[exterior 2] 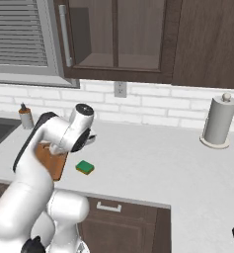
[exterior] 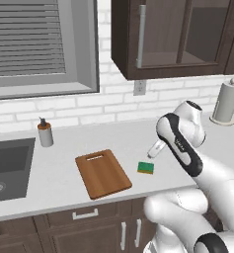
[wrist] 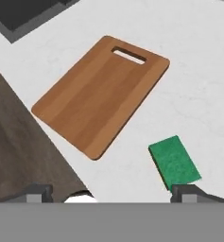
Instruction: Pick up the sponge from the counter and clean the cutting board by briefly scrubbing or pressing down on the cutting board. Once finished, release the sponge.
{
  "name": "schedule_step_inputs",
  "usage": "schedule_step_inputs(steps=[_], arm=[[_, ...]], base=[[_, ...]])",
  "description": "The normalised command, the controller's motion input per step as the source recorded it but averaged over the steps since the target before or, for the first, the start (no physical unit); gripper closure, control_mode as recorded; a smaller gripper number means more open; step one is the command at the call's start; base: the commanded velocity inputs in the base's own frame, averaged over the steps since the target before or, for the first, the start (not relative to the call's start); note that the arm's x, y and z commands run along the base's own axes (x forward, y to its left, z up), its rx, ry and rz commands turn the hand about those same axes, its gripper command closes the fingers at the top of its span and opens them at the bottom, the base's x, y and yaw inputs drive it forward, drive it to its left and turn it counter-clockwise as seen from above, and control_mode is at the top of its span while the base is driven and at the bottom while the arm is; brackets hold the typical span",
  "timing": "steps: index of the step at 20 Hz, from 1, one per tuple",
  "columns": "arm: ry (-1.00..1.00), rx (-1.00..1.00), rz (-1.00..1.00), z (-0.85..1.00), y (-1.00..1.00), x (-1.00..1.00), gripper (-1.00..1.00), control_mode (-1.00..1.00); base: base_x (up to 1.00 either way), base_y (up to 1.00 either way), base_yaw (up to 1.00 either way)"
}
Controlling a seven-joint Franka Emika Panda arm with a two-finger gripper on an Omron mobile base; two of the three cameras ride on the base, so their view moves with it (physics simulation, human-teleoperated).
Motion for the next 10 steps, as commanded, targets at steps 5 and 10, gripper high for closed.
schedule_step_inputs(steps=[5,10], arm=[[-0.01,-0.01,-0.24,0.68,0.00,-0.80,-1.00,-1.00],[-0.05,-0.01,-0.22,0.47,0.00,-1.00,-1.00,-1.00]], base=[[0.00,0.00,0.00],[0.00,0.00,0.00]])
